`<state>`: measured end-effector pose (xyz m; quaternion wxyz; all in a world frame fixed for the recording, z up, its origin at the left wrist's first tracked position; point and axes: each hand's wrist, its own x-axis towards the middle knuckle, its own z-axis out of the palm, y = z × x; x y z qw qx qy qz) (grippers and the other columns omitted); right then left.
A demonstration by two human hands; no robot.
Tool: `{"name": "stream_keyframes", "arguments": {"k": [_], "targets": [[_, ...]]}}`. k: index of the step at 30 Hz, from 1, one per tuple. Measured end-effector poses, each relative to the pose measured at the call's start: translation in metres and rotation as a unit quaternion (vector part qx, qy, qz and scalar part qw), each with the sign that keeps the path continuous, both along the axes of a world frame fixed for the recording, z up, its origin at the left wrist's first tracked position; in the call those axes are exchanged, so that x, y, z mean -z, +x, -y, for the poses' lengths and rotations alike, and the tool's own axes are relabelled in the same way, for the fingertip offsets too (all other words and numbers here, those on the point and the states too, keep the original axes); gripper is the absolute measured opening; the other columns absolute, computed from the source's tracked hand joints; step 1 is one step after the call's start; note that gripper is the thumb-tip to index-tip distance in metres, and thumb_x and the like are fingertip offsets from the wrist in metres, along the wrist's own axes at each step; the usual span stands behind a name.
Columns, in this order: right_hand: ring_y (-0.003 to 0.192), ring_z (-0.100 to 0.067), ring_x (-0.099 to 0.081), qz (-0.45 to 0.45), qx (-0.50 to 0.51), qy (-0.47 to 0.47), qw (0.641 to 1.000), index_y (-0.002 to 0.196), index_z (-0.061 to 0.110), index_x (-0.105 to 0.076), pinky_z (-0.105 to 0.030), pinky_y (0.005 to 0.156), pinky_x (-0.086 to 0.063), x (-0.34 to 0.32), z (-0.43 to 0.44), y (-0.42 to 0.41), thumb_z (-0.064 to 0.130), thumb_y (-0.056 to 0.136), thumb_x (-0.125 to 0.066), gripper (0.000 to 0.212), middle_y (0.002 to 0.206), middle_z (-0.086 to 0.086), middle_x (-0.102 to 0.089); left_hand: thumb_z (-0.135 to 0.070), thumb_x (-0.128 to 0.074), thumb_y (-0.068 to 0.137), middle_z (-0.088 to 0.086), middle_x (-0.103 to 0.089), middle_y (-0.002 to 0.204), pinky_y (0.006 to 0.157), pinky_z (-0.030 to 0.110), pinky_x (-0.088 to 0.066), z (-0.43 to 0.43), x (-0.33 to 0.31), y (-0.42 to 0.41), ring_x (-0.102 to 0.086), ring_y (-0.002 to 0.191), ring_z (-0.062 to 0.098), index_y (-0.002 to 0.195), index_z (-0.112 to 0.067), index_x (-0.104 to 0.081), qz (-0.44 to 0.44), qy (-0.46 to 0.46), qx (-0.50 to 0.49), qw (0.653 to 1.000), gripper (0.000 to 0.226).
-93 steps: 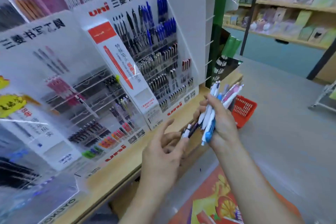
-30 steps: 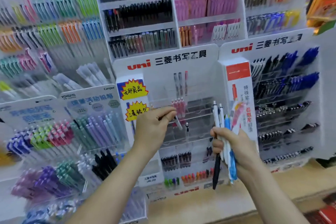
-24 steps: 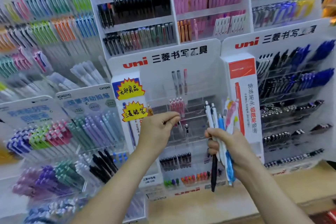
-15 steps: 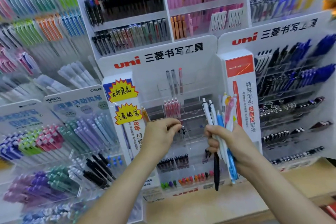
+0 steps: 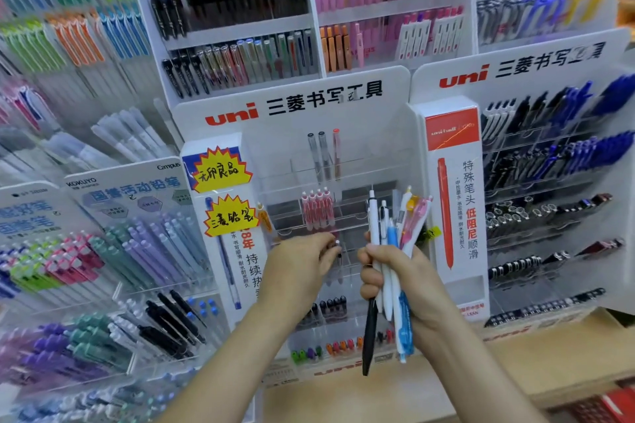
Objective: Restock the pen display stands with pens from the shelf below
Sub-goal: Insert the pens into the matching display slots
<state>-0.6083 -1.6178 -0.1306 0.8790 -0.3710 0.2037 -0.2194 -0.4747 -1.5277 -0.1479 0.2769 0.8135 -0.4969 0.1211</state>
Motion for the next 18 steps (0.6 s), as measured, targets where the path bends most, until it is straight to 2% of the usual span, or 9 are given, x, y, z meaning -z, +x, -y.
{"name": "stream_keyframes", "arguments": {"k": [2, 3, 5, 8, 10, 13, 16, 17, 18], "targets": [[0.045, -0.011, -0.042, 0.007, -0.02, -0.003, 1.0, 0.094, 0.005, -0.05, -0.022, 0.04, -0.039, -0.001, -0.001, -0.001, 0.006, 0.076, -0.065, 0.024, 0.066, -0.008, -0.055, -0.023, -0.071, 0.086, -0.005, -0.074, 0.089, 0.071, 0.019, -0.049, -0.005, -0.01, -0.008, -0.065, 0.079, 0.008, 0.1, -0.018, -0.074, -0.004, -0.061, -0.003, 0.998, 0.015], [0.044, -0.011, -0.042, 0.009, -0.029, -0.003, 1.0, 0.093, 0.006, -0.05, -0.022, 0.04, -0.039, -0.001, -0.002, -0.001, 0.007, 0.074, -0.064, 0.024, 0.066, -0.008, -0.056, -0.025, -0.068, 0.088, -0.01, -0.072, 0.092, 0.073, 0.014, -0.047, -0.007, -0.019, -0.012, -0.062, 0.082, 0.0, 0.102, -0.02, -0.074, -0.048, -0.093, -0.002, 0.995, 0.016], [0.043, -0.011, -0.043, 0.017, -0.045, -0.002, 0.999, 0.089, 0.006, -0.049, -0.022, 0.039, -0.039, -0.002, -0.001, -0.002, 0.007, 0.073, -0.063, 0.021, 0.067, -0.009, -0.056, -0.031, -0.065, 0.089, -0.019, -0.07, 0.092, 0.074, 0.01, -0.049, -0.006, -0.038, -0.02, -0.062, 0.084, -0.004, 0.102, -0.029, -0.072, -0.205, -0.132, 0.009, 0.97, 0.015], [0.042, -0.011, -0.043, 0.024, -0.071, -0.019, 0.997, 0.088, 0.004, -0.051, -0.022, 0.039, -0.038, -0.003, -0.002, -0.003, 0.007, 0.074, -0.062, 0.019, 0.067, -0.011, -0.057, -0.034, -0.068, 0.085, -0.013, -0.071, 0.088, 0.064, 0.021, -0.055, 0.002, -0.063, -0.025, -0.064, 0.076, -0.001, 0.098, -0.034, -0.068, -0.444, -0.147, 0.037, 0.883, 0.013], [0.042, -0.012, -0.044, 0.027, -0.095, -0.033, 0.995, 0.091, 0.003, -0.053, -0.022, 0.039, -0.039, -0.004, -0.003, -0.004, 0.007, 0.073, -0.065, 0.022, 0.068, -0.012, -0.058, -0.025, -0.07, 0.084, -0.007, -0.071, 0.082, 0.055, 0.022, -0.05, 0.004, -0.069, -0.026, -0.06, 0.066, 0.004, 0.096, -0.031, -0.07, -0.536, -0.146, 0.051, 0.83, 0.013], [0.042, -0.014, -0.047, 0.037, -0.116, -0.025, 0.992, 0.097, 0.004, -0.053, -0.024, 0.039, -0.042, -0.005, -0.001, -0.006, 0.01, 0.071, -0.07, 0.031, 0.071, -0.014, -0.06, -0.014, -0.071, 0.082, 0.001, -0.074, 0.083, 0.052, 0.022, -0.046, 0.005, -0.068, -0.021, -0.061, 0.067, 0.011, 0.094, -0.02, -0.073, -0.601, -0.165, 0.064, 0.779, 0.013], [0.039, -0.015, -0.048, 0.029, -0.13, -0.024, 0.991, 0.092, 0.004, -0.055, -0.023, 0.038, -0.043, -0.002, 0.003, -0.011, 0.015, 0.07, -0.073, 0.03, 0.071, -0.015, -0.061, -0.014, -0.068, 0.077, 0.005, -0.072, 0.078, 0.053, 0.021, -0.049, 0.004, -0.075, -0.013, -0.06, 0.062, 0.014, 0.095, -0.01, -0.071, -0.621, -0.258, 0.063, 0.738, 0.019], [0.038, -0.015, -0.048, 0.023, -0.137, -0.03, 0.99, 0.089, 0.004, -0.055, -0.022, 0.037, -0.043, -0.001, 0.004, -0.014, 0.018, 0.068, -0.074, 0.032, 0.068, -0.014, -0.061, -0.012, -0.067, 0.077, 0.004, -0.071, 0.075, 0.054, 0.02, -0.051, 0.002, -0.082, -0.008, -0.061, 0.06, 0.013, 0.095, -0.009, -0.07, -0.604, -0.3, 0.057, 0.736, 0.018], [0.037, -0.015, -0.048, 0.015, -0.139, -0.035, 0.99, 0.088, 0.004, -0.053, -0.022, 0.037, -0.042, 0.001, 0.004, -0.017, 0.02, 0.067, -0.075, 0.034, 0.066, -0.013, -0.059, -0.011, -0.067, 0.078, 0.002, -0.071, 0.074, 0.055, 0.02, -0.052, -0.001, -0.09, -0.002, -0.062, 0.06, 0.012, 0.094, -0.009, -0.069, -0.564, -0.331, 0.047, 0.755, 0.017]]}}
